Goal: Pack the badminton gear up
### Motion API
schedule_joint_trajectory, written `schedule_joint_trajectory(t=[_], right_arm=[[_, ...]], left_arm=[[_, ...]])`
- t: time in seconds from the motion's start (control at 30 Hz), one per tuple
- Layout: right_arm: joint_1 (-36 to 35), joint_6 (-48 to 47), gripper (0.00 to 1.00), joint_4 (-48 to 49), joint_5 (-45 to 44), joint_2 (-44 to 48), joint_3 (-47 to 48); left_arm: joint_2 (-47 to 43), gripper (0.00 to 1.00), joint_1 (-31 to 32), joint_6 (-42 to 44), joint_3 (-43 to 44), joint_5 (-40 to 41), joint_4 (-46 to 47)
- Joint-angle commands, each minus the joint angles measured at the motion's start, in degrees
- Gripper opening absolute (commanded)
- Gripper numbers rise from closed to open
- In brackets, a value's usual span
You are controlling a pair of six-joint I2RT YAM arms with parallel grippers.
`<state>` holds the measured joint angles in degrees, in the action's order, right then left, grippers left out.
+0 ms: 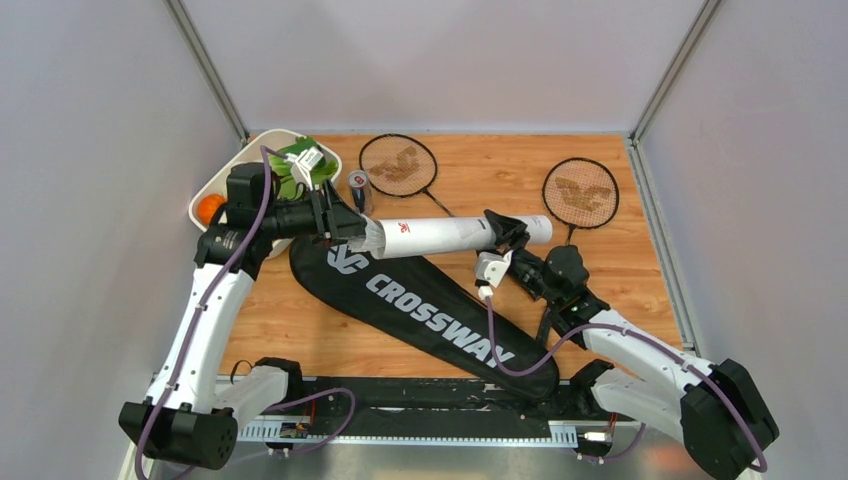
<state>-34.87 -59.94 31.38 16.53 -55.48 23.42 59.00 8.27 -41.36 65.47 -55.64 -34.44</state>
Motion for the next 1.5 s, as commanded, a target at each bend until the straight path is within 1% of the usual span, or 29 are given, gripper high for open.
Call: schedule_joint_trajectory(t=[0.0,0.1,0.17,0.2,0.27,0.37,0.43,0.47,0.6,0.67,0.73,0.8,0.87,0.9,0.93,0.97,1.03,1.23,1.4,1.47], right_arm=[[-0.55,5.70,0.42,8.85,0.39,-1.79,1.73],[-0.55,8.51,0.42,9.96,0.85,-2.61,1.41],[-0.55,10.64,0.42,10.43,0.82,-3.13,1.41],[-0.55,11.42,0.42,10.42,0.92,-3.41,1.51],[-0.53,12.48,0.42,10.22,1.84,-4.15,1.71],[-0.57,14.63,0.42,11.03,2.35,-5.07,1.57],[-0.59,15.49,0.43,11.49,2.28,-5.53,1.41],[-0.54,15.56,0.43,11.39,2.42,-5.59,1.33],[-0.55,16.07,0.43,10.99,2.63,-5.53,1.47],[-0.55,16.33,0.43,10.37,2.71,-5.35,1.63],[-0.50,16.64,0.43,9.75,2.76,-5.30,1.69],[-0.55,17.14,0.43,9.34,2.84,-5.40,1.95],[-0.59,17.96,0.43,8.44,3.53,-5.79,2.52],[-0.60,18.30,0.43,8.10,3.84,-5.92,2.85],[-0.55,18.55,0.43,7.93,4.12,-6.10,3.00],[-0.55,18.81,0.43,8.04,4.31,-6.19,3.15],[-0.55,18.87,0.43,7.88,4.43,-6.18,3.39],[-0.55,18.90,0.43,6.22,4.62,-5.61,4.09],[-0.63,18.54,0.43,5.42,4.81,-5.59,4.11],[-0.60,18.23,0.43,5.11,4.33,-5.61,4.12]], left_arm=[[-0.70,0.57,0.34,8.56,2.82,6.52,-7.92],[-1.36,0.59,0.38,11.82,3.21,9.62,-9.29],[-0.97,0.61,0.49,14.39,5.27,11.89,-11.59],[-0.77,0.64,0.55,15.13,5.85,12.60,-12.93],[-0.25,0.67,0.52,16.37,6.98,12.34,-13.42],[0.33,0.69,0.52,17.37,9.35,11.42,-13.78],[0.21,0.70,0.52,18.49,11.80,13.29,-15.10],[0.01,0.72,0.56,18.81,12.63,15.56,-15.56],[0.62,0.73,0.57,19.64,15.87,19.74,-17.10],[0.91,0.70,0.53,20.60,18.10,21.93,-18.43],[0.59,0.66,0.52,21.28,19.14,24.55,-19.19],[-0.02,0.59,0.67,22.37,20.46,24.48,-18.94],[-0.40,0.52,0.88,22.88,20.72,21.85,-17.74],[-0.57,0.45,1.05,22.76,20.34,19.64,-16.23],[-0.87,0.42,1.46,22.04,19.11,18.52,-15.20],[-0.93,0.38,1.65,21.51,18.39,15.71,-12.80],[-1.00,0.33,2.40,19.71,16.22,12.38,-9.31],[0.14,0.22,7.50,17.49,13.18,12.17,-4.31],[0.76,0.19,10.48,15.89,9.87,13.57,-0.68],[1.17,0.19,11.58,16.16,9.62,14.86,-0.86]])
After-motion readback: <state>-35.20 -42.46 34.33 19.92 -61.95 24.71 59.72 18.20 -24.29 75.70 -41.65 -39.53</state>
